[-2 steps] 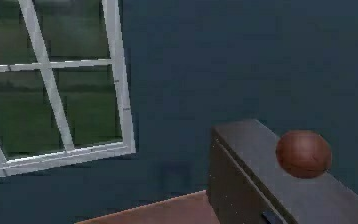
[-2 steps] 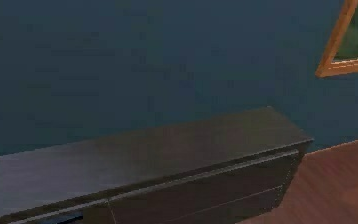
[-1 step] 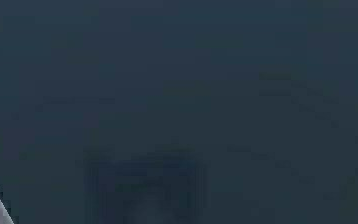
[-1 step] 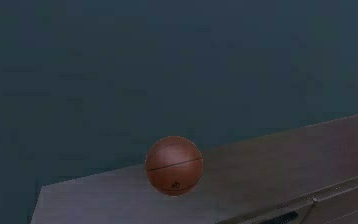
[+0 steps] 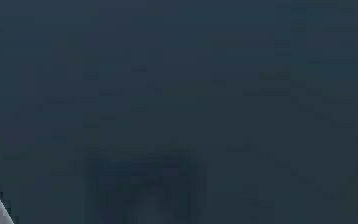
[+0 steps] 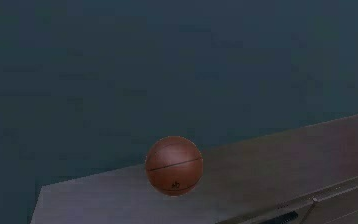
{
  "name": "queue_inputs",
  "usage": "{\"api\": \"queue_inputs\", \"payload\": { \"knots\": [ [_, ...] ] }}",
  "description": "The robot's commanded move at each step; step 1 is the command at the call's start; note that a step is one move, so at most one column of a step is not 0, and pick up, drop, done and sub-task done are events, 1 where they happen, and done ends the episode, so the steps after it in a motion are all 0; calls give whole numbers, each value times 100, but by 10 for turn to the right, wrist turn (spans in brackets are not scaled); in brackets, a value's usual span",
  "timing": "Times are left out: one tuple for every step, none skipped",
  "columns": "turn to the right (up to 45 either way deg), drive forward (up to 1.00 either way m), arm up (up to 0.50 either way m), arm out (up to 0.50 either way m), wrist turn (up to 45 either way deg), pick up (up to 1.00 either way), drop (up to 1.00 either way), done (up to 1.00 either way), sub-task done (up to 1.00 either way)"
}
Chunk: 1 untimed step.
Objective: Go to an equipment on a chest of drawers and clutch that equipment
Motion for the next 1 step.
{"api": "queue_inputs", "payload": {
  "knots": [
    [0,0,38,0,0,0,0,0,0]
  ]
}}
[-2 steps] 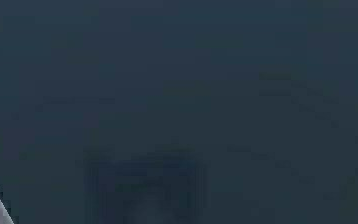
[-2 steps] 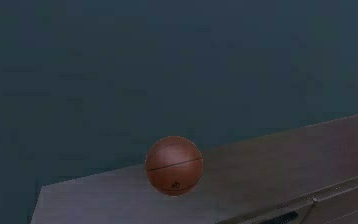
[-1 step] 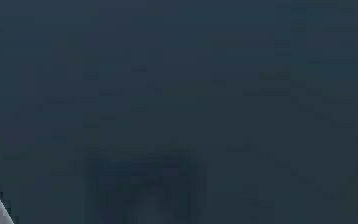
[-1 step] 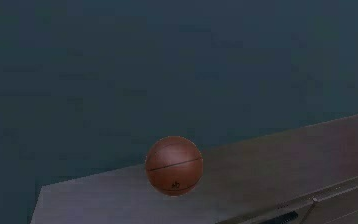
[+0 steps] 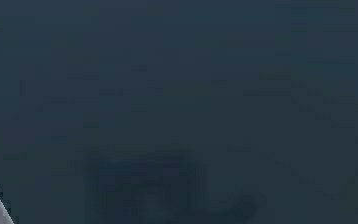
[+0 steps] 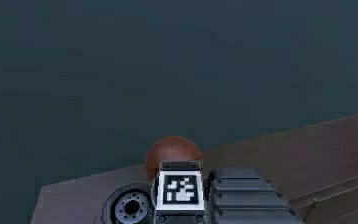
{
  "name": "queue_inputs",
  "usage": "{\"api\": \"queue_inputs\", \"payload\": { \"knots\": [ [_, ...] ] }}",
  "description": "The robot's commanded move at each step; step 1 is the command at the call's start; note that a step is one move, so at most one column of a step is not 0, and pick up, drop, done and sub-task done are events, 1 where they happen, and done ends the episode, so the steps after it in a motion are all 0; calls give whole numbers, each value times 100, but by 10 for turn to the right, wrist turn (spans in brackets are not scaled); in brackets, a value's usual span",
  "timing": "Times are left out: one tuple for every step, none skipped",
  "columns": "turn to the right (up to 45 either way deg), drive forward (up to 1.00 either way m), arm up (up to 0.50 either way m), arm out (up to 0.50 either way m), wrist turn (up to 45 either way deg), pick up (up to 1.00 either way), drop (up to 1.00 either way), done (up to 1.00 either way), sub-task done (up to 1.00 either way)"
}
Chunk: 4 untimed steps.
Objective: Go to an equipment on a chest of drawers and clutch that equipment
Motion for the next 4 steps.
{"api": "queue_inputs", "payload": {
  "knots": [
    [0,0,0,16,0,0,0,0,0],
    [0,0,0,0,450,0,0,0,0],
    [0,0,0,0,450,0,0,0,0],
    [0,0,0,0,450,0,0,0,0]
  ]
}}
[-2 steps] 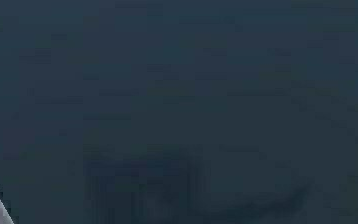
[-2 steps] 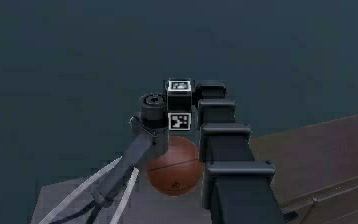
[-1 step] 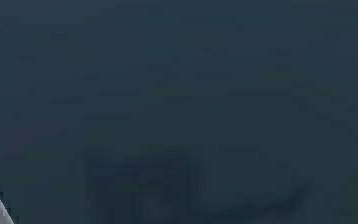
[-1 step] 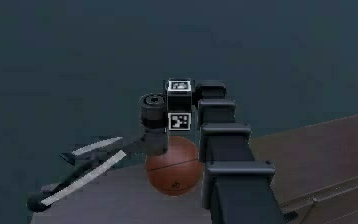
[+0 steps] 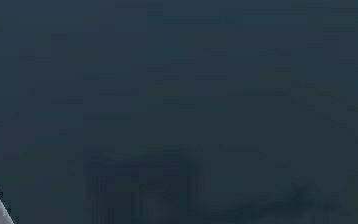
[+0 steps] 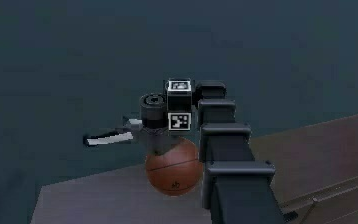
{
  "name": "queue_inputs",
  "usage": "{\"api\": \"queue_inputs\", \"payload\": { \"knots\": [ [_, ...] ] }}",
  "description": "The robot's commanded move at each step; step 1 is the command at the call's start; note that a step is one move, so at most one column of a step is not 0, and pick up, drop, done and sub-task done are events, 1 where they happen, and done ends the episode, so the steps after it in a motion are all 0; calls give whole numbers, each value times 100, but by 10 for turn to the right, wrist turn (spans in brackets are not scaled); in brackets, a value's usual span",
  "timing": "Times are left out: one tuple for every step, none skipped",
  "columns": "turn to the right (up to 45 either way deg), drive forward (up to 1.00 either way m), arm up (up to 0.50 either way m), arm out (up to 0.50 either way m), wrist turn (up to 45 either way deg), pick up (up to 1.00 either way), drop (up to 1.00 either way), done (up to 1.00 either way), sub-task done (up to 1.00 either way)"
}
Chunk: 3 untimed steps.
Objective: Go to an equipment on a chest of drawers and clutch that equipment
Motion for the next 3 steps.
{"api": "queue_inputs", "payload": {
  "knots": [
    [0,0,0,0,450,0,0,0,0],
    [0,0,-28,0,0,0,0,0,0],
    [0,0,0,0,0,100,0,0,0]
  ]
}}
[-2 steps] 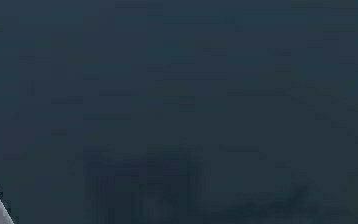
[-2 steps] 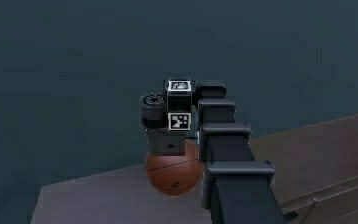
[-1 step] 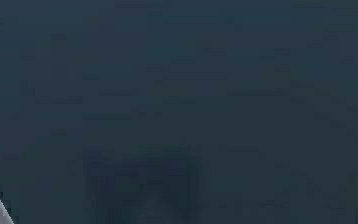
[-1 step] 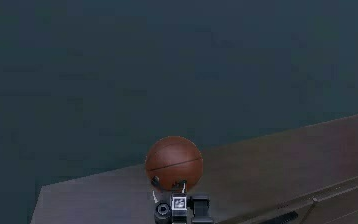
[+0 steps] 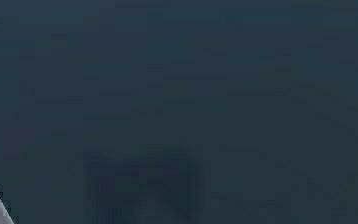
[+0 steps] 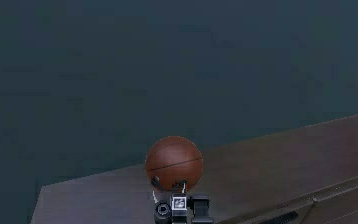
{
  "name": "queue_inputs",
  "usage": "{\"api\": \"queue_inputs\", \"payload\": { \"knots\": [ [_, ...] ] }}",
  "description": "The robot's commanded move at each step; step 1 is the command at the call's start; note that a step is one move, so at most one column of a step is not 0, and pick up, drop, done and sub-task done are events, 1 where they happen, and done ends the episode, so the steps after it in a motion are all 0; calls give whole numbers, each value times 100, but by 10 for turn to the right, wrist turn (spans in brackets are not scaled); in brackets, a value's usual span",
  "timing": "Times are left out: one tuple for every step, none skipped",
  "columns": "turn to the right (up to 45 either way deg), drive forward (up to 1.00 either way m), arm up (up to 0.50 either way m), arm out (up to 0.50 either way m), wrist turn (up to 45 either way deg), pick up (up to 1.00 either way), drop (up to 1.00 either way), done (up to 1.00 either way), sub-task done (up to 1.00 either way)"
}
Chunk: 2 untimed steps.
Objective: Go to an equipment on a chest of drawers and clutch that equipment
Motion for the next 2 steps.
{"api": "queue_inputs", "payload": {
  "knots": [
    [0,0,10,0,0,0,0,0,0],
    [0,0,0,0,0,0,0,100,0]
  ]
}}
